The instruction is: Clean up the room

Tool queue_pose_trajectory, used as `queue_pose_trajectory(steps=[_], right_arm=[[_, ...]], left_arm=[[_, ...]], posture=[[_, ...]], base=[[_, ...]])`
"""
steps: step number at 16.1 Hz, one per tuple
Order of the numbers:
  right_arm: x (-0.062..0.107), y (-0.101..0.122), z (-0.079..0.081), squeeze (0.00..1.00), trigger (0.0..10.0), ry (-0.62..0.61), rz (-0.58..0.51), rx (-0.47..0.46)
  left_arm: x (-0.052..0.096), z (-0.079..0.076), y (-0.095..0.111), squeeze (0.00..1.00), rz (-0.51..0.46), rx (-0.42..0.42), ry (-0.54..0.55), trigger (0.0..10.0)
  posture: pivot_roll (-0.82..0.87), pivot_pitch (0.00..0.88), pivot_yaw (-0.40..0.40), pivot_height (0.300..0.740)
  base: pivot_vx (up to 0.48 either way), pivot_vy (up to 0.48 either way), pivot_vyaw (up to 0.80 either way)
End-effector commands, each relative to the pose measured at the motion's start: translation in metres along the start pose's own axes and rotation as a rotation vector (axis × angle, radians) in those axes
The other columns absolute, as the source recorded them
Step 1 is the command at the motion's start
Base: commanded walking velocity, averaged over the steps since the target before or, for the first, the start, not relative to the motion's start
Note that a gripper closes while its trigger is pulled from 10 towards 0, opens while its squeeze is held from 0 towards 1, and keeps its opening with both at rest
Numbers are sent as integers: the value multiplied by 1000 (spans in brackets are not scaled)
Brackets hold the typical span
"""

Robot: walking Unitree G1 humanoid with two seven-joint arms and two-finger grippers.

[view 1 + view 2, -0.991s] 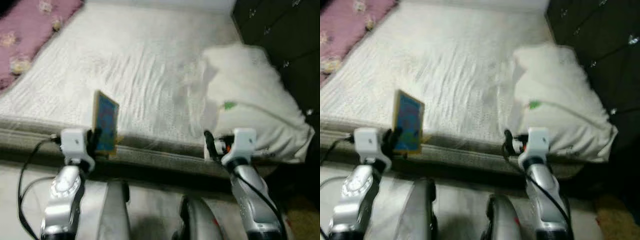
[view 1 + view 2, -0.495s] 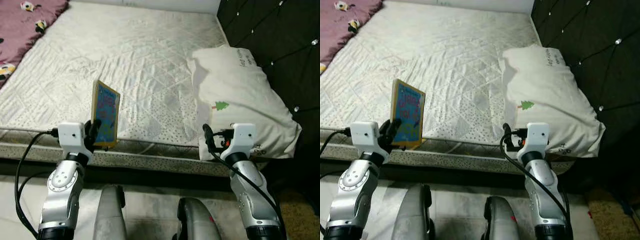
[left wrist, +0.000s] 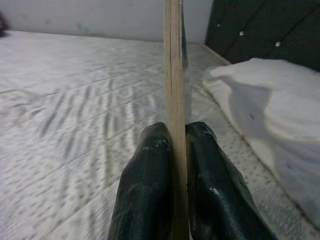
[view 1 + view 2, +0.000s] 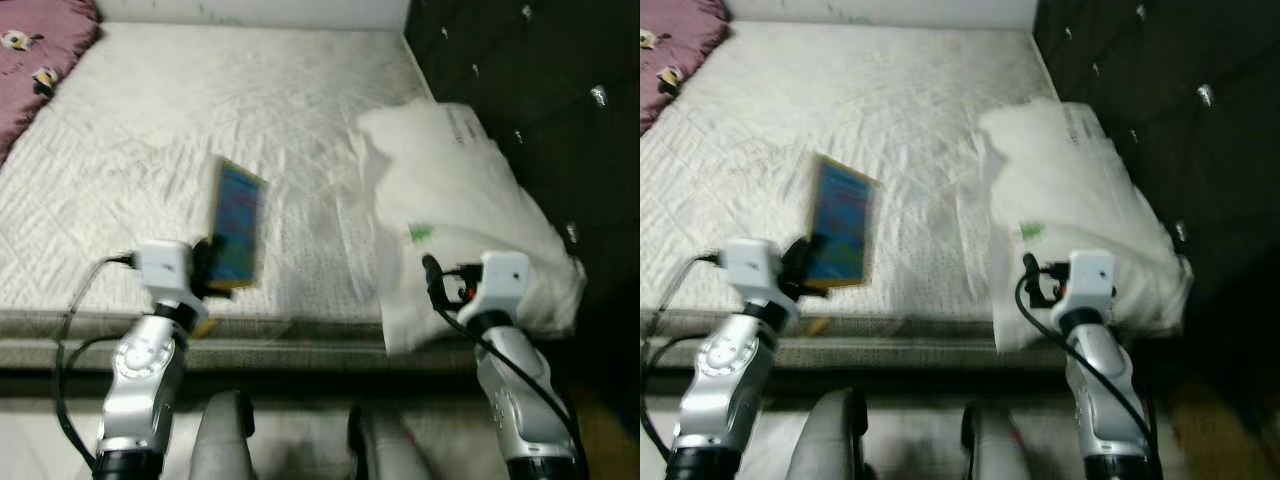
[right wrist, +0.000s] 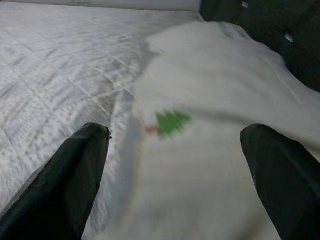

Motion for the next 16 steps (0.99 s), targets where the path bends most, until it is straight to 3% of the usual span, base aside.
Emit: queue_pose_trajectory(steps=[1,5,7,8,11,14,16], right_arm=[[-4,9,12,0,10000,34,-24,-7],[-4,9,12,0,10000,30,-25,-9],[-5,9,12,0,10000,29,-26,-10],[-5,9,12,0,10000,28,-26,-9],[-4,9,11,0,10000,30,-26,-5],[-4,11,12,0,10000,44,-31,-6],[-2,12,12,0,10000,47,-32,4]], left_arm=[[3,18,14,0,-45,-27,55,10000],[1,16,11,0,-38,-20,58,10000],[-2,14,2,0,10,22,51,10000],[-4,11,-8,0,64,63,21,10000],[-11,12,-12,0,83,152,32,10000],[-25,11,-21,0,117,320,86,10000],[-41,7,-27,0,137,455,98,10000]], posture=[[-21,68,-51,618],[-22,68,-49,618],[-22,69,-51,618],[-24,70,-54,618],[-28,73,-59,618],[-40,81,-70,613],[-56,88,-76,583]], base=[[480,0,0],[234,0,0],[0,0,0],[0,0,0],[0,0,0],[0,0,0],[0,0,0]])
Point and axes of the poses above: a point about 5 cm out from each wrist's last joint towards the gripper, its own x axis pointing back from the gripper into the wrist, its own y axis along the axis of the wrist's last joint, z = x × y, the point moved 6 cm from there along -x, pointing out of the wrist towards the gripper, and after that the axes turned 7 degrees about x, right-handed, at the moved point
